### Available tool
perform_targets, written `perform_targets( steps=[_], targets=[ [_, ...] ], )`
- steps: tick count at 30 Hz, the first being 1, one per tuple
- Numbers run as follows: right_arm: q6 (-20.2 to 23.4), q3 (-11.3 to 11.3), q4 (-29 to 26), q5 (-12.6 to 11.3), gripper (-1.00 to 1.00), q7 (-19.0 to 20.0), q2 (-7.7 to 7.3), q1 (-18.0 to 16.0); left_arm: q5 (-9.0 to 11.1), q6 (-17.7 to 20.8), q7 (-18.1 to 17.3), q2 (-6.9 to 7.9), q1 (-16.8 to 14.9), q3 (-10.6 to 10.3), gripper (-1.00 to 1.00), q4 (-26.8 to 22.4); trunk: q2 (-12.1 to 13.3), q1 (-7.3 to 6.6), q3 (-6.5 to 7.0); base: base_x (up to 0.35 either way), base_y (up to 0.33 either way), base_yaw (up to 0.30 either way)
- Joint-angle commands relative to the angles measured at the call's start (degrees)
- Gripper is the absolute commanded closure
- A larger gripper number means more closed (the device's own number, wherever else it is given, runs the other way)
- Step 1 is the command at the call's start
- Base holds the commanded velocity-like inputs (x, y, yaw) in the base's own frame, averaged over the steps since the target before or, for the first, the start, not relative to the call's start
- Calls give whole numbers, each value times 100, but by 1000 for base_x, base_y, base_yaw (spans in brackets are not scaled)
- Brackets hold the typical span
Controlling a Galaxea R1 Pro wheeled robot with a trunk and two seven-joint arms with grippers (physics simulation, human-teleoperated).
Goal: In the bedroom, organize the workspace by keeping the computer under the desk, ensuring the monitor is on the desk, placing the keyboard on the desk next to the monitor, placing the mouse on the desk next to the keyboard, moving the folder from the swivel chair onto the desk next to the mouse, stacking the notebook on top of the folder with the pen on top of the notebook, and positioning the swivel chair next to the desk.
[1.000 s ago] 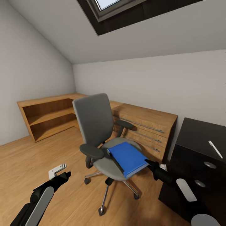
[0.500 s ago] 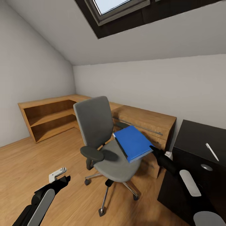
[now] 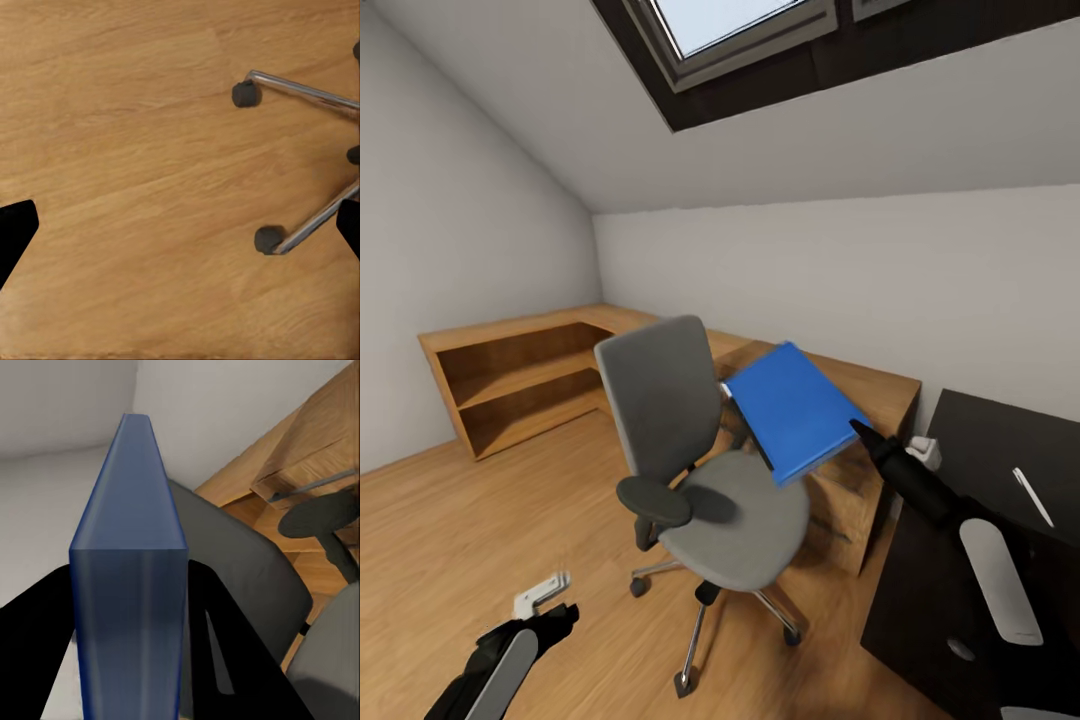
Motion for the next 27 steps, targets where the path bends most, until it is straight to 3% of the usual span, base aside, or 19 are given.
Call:
perform_targets(
  steps=[1, 2, 3, 7, 10, 14, 16, 27],
  targets=[
    [31, -11, -77, -43, 100, -237, 5, -17, 52, -85, 50, -3, -4, -71, -100, 179, 39, -23, 12, 0, 0, 0],
    [27, -17, -154, -207, 100, -670, 20, -60, 2, -432, 50, -62, -4, -394, -100, 410, 79, -45, 30, 0, 0, 0],
    [23, -19, -175, -352, 100, -808, 36, -82, -38, -680, 52, -79, -1, -603, -100, 520, 119, -67, 48, 0, 0, 0],
    [20, -31, -205, -860, 100, -994, 53, -114, -175, -1575, 42, -107, 24, -1229, -100, 1331, 279, -155, 120, 0, 0, 0],
    [40, -43, -193, -975, 100, -1012, 36, -113, -201, -2171, 32, -113, 41, -1588, -100, 2126, 400, -221, 174, 0, 0, 0],
    [60, -52, -191, -1000, 100, -1022, 11, -94, -225, -2950, 17, -136, 48, -1793, -100, 3261, 560, -309, 246, 0, 0, 0],
    [64, -62, -189, -1002, 100, -1024, 1, -86, -229, -3149, 13, -145, 48, -1836, -100, 3531, 640, -353, 282, 0, 0, 0],
    [47, -110, -230, -1021, 100, -1021, 6, -35, -223, -3293, 11, -216, 49, -1851, -100, 3749, 1081, -594, 479, 0, 0, 0]
  ],
)
